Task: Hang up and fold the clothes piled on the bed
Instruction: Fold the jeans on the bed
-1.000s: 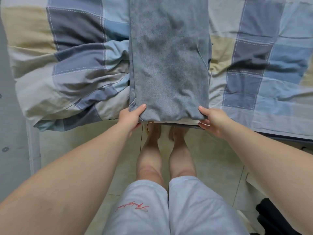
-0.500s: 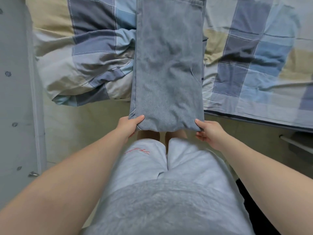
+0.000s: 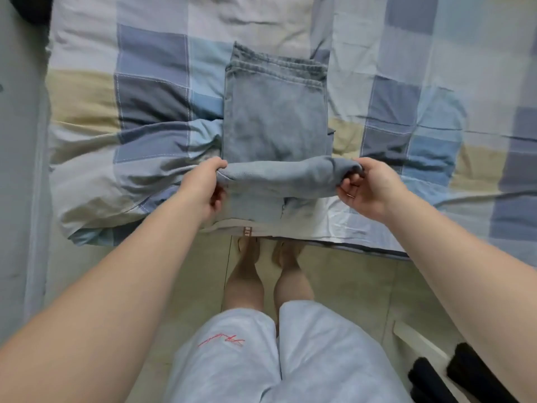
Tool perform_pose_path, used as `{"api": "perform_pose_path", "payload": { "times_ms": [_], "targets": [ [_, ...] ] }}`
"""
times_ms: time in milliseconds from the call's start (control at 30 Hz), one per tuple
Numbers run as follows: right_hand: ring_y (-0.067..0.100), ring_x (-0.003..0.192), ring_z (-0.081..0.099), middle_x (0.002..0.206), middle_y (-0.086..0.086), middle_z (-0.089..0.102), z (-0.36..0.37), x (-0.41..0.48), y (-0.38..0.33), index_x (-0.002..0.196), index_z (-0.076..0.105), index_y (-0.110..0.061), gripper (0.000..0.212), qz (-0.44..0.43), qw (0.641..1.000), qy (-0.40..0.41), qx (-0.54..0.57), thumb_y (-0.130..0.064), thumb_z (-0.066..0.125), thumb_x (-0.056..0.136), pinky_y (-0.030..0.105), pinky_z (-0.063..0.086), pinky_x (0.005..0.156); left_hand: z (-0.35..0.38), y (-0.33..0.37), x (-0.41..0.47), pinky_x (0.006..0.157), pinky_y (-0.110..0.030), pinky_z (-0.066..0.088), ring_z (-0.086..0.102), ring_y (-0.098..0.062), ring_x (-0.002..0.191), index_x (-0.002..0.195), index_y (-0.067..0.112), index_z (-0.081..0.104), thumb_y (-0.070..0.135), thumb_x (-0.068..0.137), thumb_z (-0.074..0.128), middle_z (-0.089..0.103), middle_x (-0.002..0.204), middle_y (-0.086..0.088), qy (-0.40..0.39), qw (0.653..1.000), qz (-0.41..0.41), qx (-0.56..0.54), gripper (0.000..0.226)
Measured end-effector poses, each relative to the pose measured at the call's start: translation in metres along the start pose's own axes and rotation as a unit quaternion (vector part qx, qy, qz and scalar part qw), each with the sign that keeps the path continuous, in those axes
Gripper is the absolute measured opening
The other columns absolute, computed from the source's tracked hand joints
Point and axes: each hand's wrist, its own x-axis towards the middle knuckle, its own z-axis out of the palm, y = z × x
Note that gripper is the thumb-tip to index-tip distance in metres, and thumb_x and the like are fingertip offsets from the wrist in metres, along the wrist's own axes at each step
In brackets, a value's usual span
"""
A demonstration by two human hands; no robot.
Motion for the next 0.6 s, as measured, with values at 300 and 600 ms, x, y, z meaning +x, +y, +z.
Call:
{"api": "perform_pose_path", "payload": {
  "times_ms": [300,600],
  "targets": [
    [0.009,0.045,0.052,0.046,-0.008,0.045,0.075,0.058,-0.122,0.058,0.049,-0.02,0.034,-0.043,0.997,0.048,0.039,-0.016,0.048,0.093,0.025,0.05,0.07,0.04,0.153,0.045,0.045,-0.017,0.024,0.037,-0.005,0.039,0.056,0.024,0.047,0.031,0.085,0.052,0.041,0.051,0.013,-0.059,0.998,0.028,0.021,0.031],
    [0.007,0.066,0.061,0.061,-0.009,0.059,0.113,0.128,-0.187,0.072,0.058,-0.02,0.028,-0.107,0.993,0.042,0.021,-0.017,0.049,0.098,0.022,0.051,0.067,0.091,0.234,0.101,0.042,-0.012,0.032,0.044,-0.004,0.043,0.066,0.024,0.055,0.03,0.09,0.055,0.052,0.05,0.013,-0.033,0.994,0.106,-0.021,0.024]
  ]
}}
